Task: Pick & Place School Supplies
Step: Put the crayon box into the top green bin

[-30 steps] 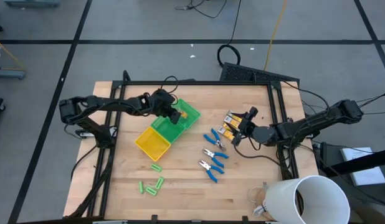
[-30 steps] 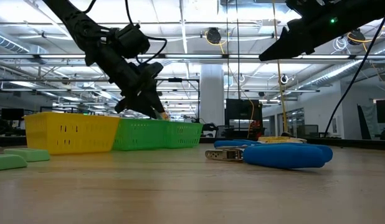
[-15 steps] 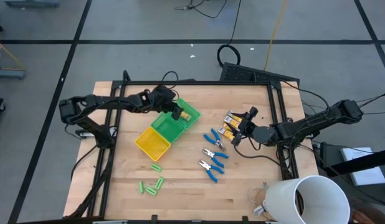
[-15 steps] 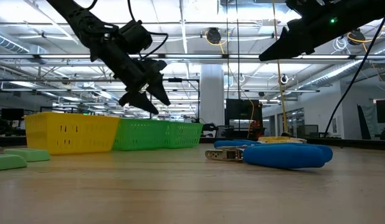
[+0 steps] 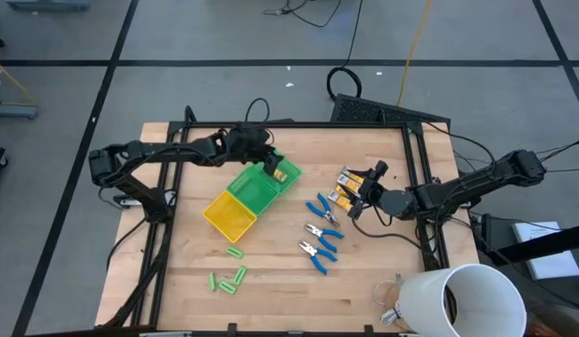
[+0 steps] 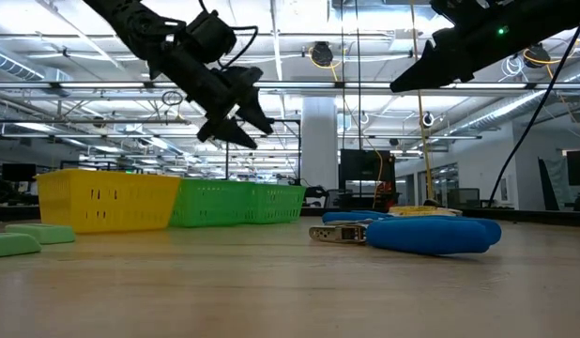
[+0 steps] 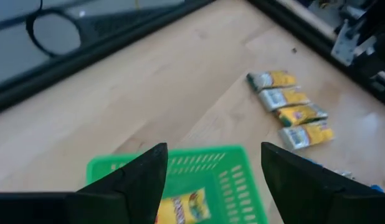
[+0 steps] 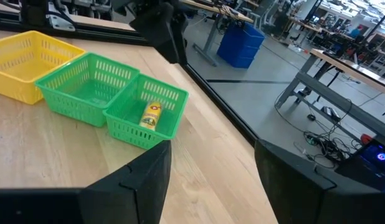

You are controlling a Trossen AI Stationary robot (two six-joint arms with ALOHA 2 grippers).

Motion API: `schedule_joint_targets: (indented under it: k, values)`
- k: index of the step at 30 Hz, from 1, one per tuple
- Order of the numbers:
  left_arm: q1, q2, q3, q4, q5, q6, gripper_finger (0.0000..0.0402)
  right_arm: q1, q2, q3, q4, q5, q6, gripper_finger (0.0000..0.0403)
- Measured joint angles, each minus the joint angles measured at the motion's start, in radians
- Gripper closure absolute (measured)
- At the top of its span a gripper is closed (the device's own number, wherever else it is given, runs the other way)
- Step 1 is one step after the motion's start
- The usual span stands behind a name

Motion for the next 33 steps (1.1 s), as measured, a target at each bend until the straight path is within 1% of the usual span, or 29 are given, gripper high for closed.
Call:
schedule_joint_targets:
  k: [6,9,13,15,18,22,27,30,33]
  values:
    - [-0.027,0.000,0.001,0.135,0.006,0.032,0.0146,0.000,0.000,0.000,0.000,-0.004,0.012,0.0181]
    - [-0.042,0.000,0.001,0.190,0.034,0.060,0.0141,-0.002,0.000,0.000,0.000,-0.080,0.047,0.0181]
    - [-0.066,-0.008,0.001,0.227,0.037,0.092,0.0141,-0.015,0.000,0.000,0.000,-0.186,0.052,0.0181]
    - [-0.077,-0.012,0.001,0.242,0.038,0.113,0.0145,-0.021,0.000,0.000,0.000,-0.191,0.061,0.0181]
    - [-0.087,-0.048,0.001,0.218,0.036,0.121,0.0153,-0.022,0.000,0.000,-0.001,-0.195,0.063,0.0181]
    - [-0.097,-0.141,0.001,0.151,0.029,0.127,0.0162,-0.021,0.000,0.000,-0.006,-0.210,0.075,0.0181]
    - [-0.096,-0.300,0.000,0.039,0.030,0.204,0.0170,-0.022,0.000,0.001,-0.029,-0.208,0.077,0.0181]
    - [-0.096,-0.390,-0.047,0.043,0.033,0.230,0.0174,-0.025,0.000,0.001,-0.045,-0.204,0.081,0.0181]
    - [-0.096,-0.474,-0.124,0.094,0.008,0.232,0.0173,-0.045,0.000,0.001,-0.097,-0.204,0.130,0.0181]
